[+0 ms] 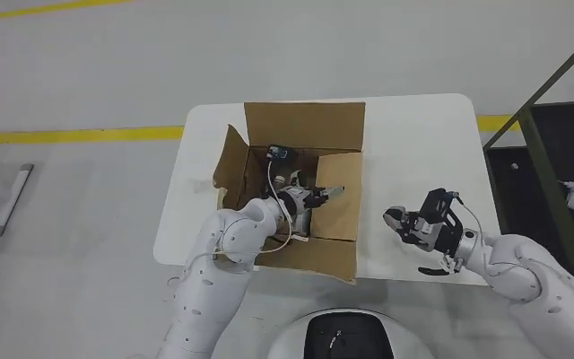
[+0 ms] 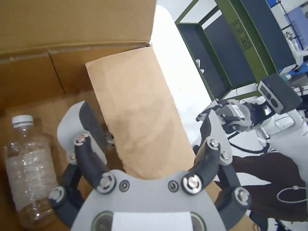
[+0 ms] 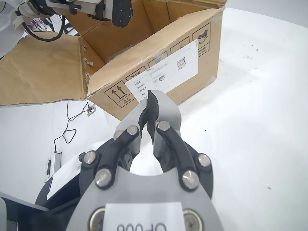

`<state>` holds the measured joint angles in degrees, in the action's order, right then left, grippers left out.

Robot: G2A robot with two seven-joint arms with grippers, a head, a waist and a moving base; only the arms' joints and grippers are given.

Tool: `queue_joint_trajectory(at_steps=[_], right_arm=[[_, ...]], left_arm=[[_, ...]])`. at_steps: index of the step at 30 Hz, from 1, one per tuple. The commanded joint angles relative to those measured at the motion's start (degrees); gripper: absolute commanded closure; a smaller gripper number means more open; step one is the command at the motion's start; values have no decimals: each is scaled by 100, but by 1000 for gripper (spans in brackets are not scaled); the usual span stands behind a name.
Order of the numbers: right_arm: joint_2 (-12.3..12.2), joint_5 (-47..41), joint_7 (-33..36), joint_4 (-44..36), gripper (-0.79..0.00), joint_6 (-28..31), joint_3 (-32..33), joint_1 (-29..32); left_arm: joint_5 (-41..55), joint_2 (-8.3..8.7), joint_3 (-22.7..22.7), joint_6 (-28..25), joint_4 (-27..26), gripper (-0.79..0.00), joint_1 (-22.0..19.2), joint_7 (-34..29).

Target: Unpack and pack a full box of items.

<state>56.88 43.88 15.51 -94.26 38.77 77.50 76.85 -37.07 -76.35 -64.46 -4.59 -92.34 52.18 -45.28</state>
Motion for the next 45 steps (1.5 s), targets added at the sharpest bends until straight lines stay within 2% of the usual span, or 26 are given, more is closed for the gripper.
queue_joint_trajectory(at_steps=[1,8,16,26,27,29,30,32,38,45], right_arm=[[25,53,-16,69,0,-6,-143,-106],[84,116,-9,210,0,-64,-439,-304],[121,94,80,265,0,-109,-597,-422],[146,41,102,294,0,-209,-619,-546],[143,5,80,292,-9,-257,-574,-527],[130,-105,46,309,-157,-395,-421,-479],[122,-182,44,306,-179,-465,-336,-443],[104,-479,18,292,-280,-612,-112,-365],[27,-1265,231,130,-348,-746,581,-193],[-33,-2626,742,-46,-363,-767,1147,-47]], left_arm=[[160,-3,-37,80,226,-785,28,65],[552,-16,-44,175,717,-785,58,109],[1318,-46,12,60,987,-785,18,-108],[2260,-61,-39,80,749,-785,-11,-294],[2323,-61,-37,83,720,-785,-16,-327],[2530,-68,-23,68,633,-785,-23,-360],[2616,-70,-15,56,605,-785,-27,-370],[2807,-75,-1,-57,595,-785,-38,-402],[3042,-115,222,-291,479,-785,-308,-489],[3366,-227,681,-433,321,-785,-772,-537]])
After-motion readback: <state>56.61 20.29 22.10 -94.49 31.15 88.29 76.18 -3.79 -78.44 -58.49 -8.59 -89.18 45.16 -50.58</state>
